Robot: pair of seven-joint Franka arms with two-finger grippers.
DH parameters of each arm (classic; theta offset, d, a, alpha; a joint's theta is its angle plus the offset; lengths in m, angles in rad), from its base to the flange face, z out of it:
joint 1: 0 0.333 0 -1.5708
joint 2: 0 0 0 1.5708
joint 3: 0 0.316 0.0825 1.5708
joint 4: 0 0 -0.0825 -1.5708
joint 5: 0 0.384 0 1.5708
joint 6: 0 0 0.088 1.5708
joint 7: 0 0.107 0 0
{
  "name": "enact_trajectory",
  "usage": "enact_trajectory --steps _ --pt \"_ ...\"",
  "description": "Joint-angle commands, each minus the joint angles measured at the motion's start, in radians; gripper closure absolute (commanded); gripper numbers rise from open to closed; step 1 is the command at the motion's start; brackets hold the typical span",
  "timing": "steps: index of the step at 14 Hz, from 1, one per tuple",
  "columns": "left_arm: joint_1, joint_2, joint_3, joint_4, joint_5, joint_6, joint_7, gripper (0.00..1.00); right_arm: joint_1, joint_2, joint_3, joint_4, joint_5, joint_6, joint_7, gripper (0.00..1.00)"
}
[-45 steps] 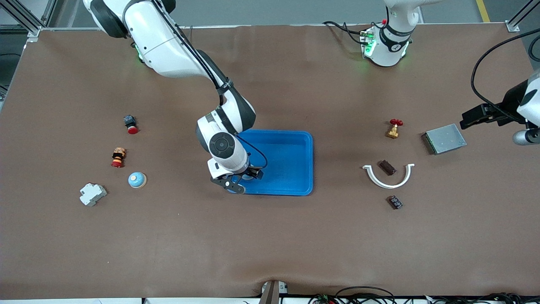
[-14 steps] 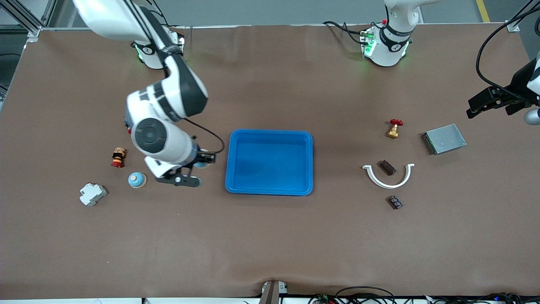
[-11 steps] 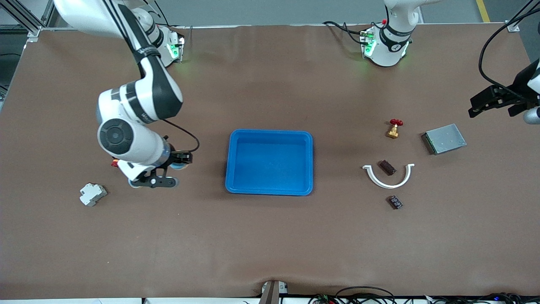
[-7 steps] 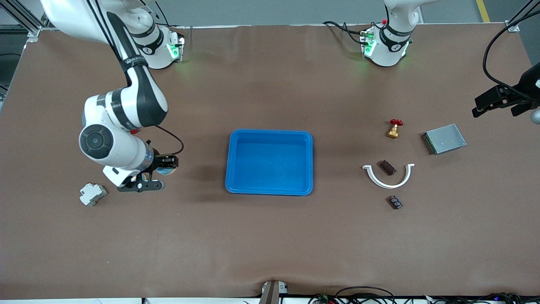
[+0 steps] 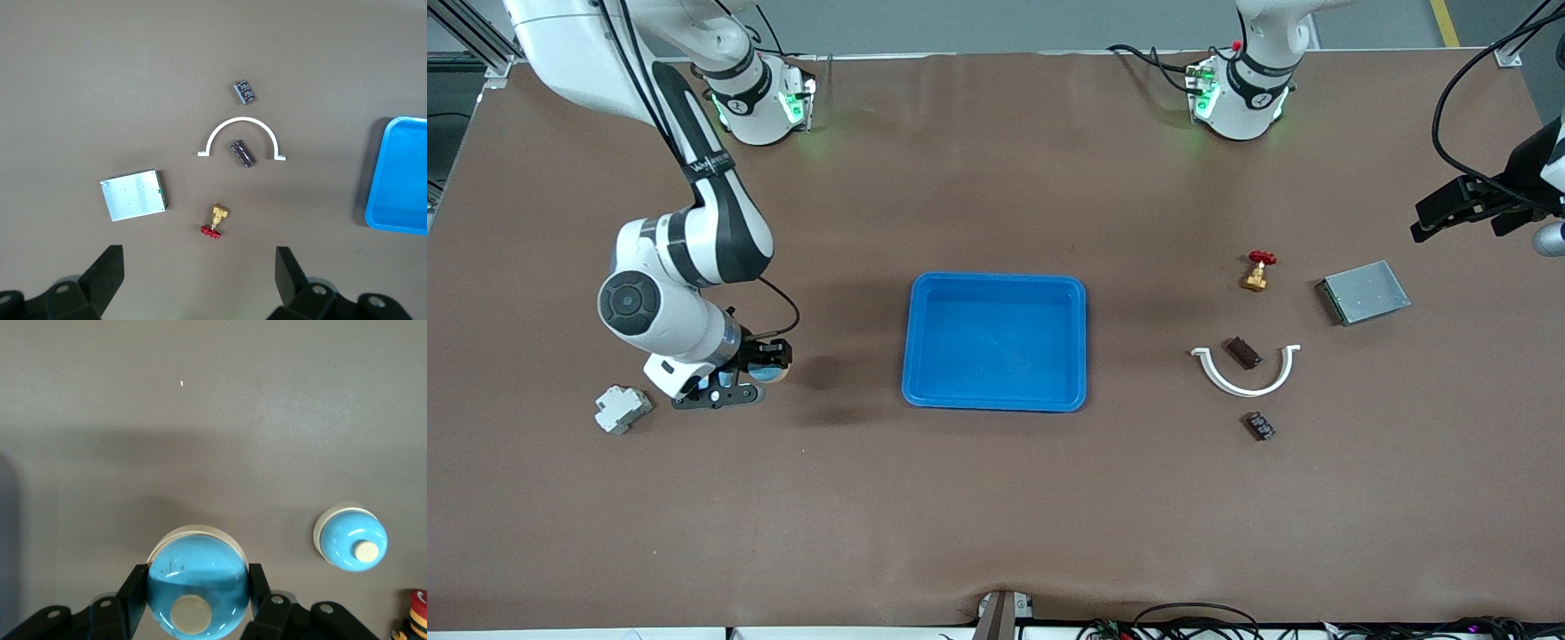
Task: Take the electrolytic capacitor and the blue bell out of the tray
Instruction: 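Lower the bell onto the table and open the right gripper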
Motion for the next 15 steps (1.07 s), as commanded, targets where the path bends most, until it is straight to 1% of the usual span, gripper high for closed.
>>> enact_trajectory --steps 1,3,5,7,8,9,15 --pt "0.009 -0.029 -0.004 -0.029 -0.022 0.004 -0.003 0.0 -0.033 0.053 0.017 0.013 0.003 0.039 -0.011 1.0" --pt "0.008 -0.026 -0.004 -0.023 -0.016 0.004 0.002 0.0 -0.036 0.089 0.019 0.016 0.005 0.073 -0.011 1.0" --pt "0.008 -0.026 -0.004 -0.024 -0.008 0.013 0.003 0.0 -0.036 0.115 0.019 0.028 0.008 0.073 -0.011 1.0" --pt "0.008 -0.026 -0.004 -0.024 -0.004 0.036 0.049 0.0 -0.036 0.124 0.02 0.034 0.011 0.074 -0.008 1.0" --pt "0.008 -0.026 -0.004 -0.024 -0.002 0.038 0.074 0.0 -0.036 0.135 0.02 0.044 0.027 0.074 -0.009 1.0" --pt "0.008 -0.026 -0.004 -0.026 -0.002 0.041 0.076 0.0 -0.036 0.147 0.019 0.054 0.041 0.074 -0.011 1.0" --pt "0.009 -0.026 -0.003 -0.026 -0.013 0.035 0.062 0.0 -0.033 0.175 0.02 0.065 0.041 0.082 -0.012 1.0"
